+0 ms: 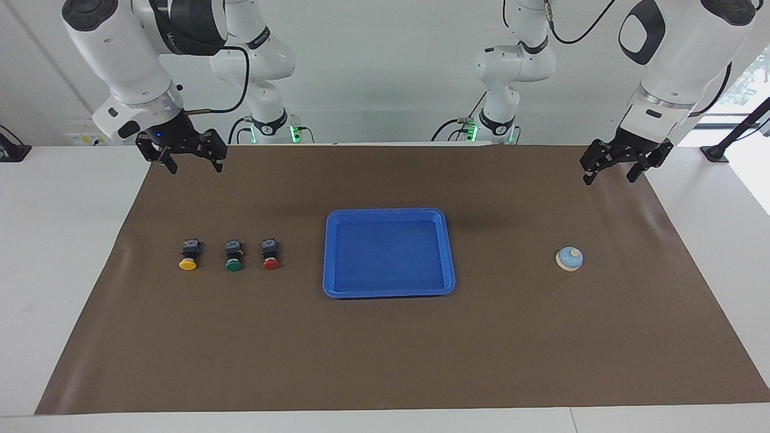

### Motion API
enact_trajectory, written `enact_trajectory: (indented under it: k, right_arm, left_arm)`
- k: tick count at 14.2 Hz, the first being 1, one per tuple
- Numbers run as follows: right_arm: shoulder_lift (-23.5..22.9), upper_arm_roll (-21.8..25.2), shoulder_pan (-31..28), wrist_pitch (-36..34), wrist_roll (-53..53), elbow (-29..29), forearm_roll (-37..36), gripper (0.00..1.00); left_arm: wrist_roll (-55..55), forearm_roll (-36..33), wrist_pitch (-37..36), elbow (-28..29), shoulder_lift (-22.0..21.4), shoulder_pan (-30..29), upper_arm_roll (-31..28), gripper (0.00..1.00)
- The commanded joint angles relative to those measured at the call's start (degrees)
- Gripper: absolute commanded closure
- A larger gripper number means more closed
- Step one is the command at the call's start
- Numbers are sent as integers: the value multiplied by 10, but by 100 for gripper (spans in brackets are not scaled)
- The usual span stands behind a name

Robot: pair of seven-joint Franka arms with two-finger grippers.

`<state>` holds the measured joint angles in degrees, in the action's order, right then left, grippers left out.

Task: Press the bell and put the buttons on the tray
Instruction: 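Move the left gripper over the blue-and-white bell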

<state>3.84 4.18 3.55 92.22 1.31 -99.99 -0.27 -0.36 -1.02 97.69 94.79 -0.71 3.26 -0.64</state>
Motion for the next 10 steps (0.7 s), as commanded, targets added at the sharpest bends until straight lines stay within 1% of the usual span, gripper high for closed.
enact_trajectory:
  k: [1, 7, 8, 9, 10]
  right_arm:
    - [3, -6, -10, -9, 12, 1, 4, 0]
    - [3, -6, -10, -8, 12, 1, 4, 0]
    - [3, -6, -10, -8, 12, 1, 4, 0]
    - [3, -6, -10, -8, 12, 1, 4, 0]
    - [3, -6, -10, -8, 12, 1, 4, 0]
  left_arm:
    - [6, -3, 7, 5, -3, -1, -2, 0]
    - [-14, -2, 17, 7, -4, 1, -1, 0]
    - [-18, -1, 35, 14, -4, -4, -2, 52]
    - [-18, -2, 46, 23, -6, -16, -2, 87]
    - [-18, -2, 50, 34, -6, -17, -2, 100]
